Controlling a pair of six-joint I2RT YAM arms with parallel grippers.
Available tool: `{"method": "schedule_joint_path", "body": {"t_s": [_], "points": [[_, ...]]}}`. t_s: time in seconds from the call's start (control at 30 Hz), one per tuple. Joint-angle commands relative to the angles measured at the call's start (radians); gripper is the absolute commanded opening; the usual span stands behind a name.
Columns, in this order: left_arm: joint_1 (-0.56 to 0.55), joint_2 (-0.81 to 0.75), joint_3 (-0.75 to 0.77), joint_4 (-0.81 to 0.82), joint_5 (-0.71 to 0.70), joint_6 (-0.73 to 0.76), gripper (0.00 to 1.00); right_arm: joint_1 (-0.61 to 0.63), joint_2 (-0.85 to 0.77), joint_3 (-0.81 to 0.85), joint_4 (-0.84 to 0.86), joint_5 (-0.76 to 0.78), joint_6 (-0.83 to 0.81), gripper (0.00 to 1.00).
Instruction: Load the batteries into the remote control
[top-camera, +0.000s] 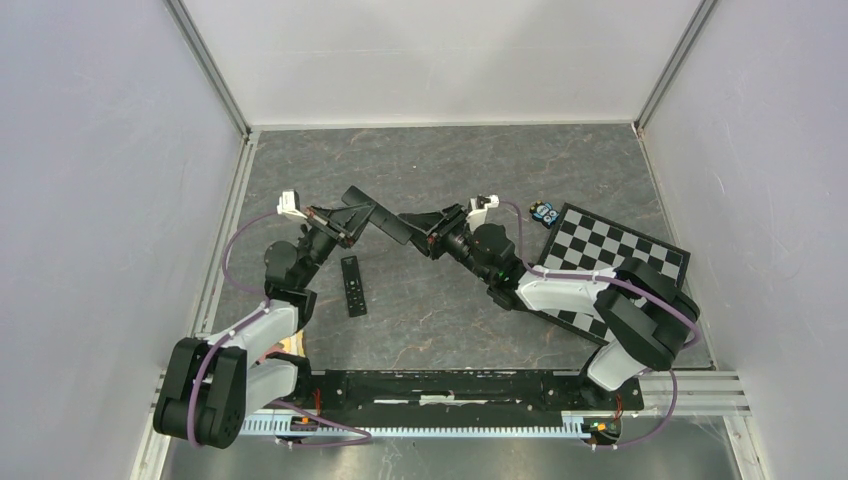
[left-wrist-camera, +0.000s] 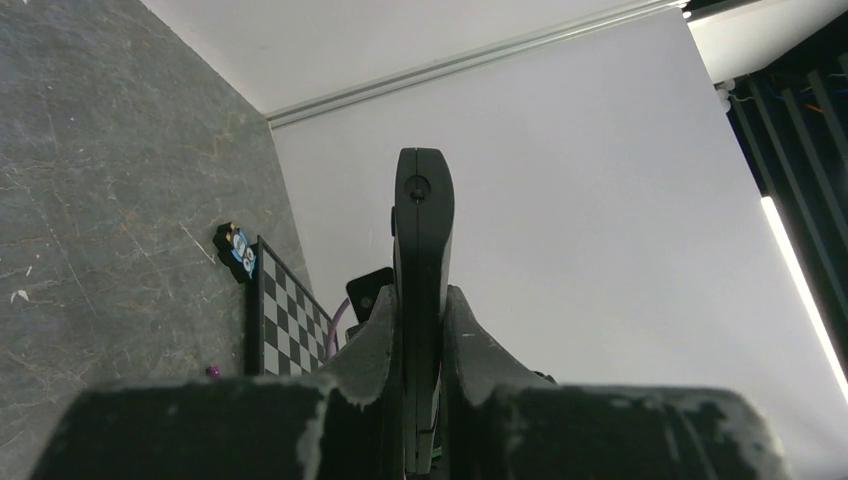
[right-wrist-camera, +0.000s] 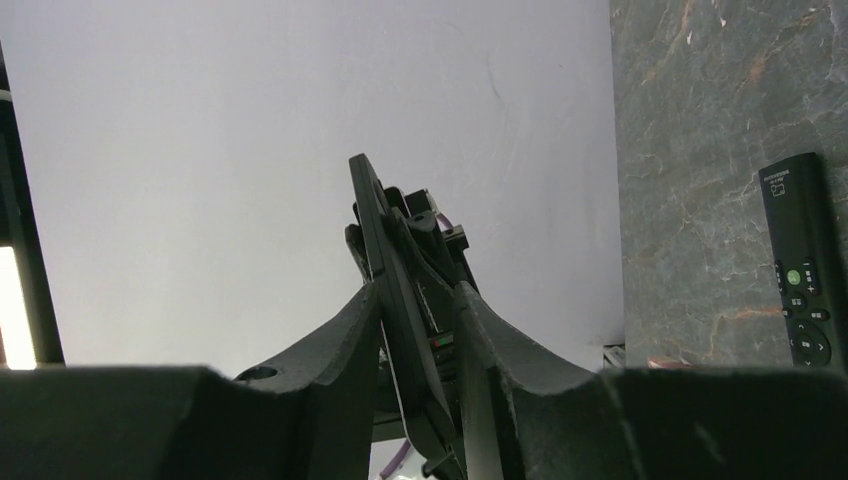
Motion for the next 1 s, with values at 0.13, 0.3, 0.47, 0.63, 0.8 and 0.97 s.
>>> {"method": "schedule_joint_path", "body": {"t_s": [0.13,0.3,0.47,0.63,0.8,0.97], "points": [[-0.015,-0.014,0.003,0.113,0.033,0.032,0.02,0.006,0.015,0.034,-0.058,0.062,-0.037,0.42],[-0.015,-0.015,0.01,0.02,0.016,0.016,0.02,0.005,-0.053,-0.002,-0.038,0.106,-0.143,0.76],[-0.015,-0.011,0.018,-0.031,0.013,-0.009,0.02,-0.004,-0.098,-0.041,0.006,0.121,-0.192,0.88],[-0.015,-0.009,0.036,-0.067,0.009,-0.044,0.02,-0.007,-0.107,-0.065,0.038,0.041,-0.24,0.93],[-0.015,-0.005,0.062,-0.081,0.027,-0.062,0.02,-0.01,-0.113,-0.141,0.143,-0.055,-0.25,0.9],[-0.015,-0.004,0.071,-0.086,0.029,-0.064,0.02,-0.013,-0.094,-0.121,0.21,-0.118,-0.275,0.8]]}}
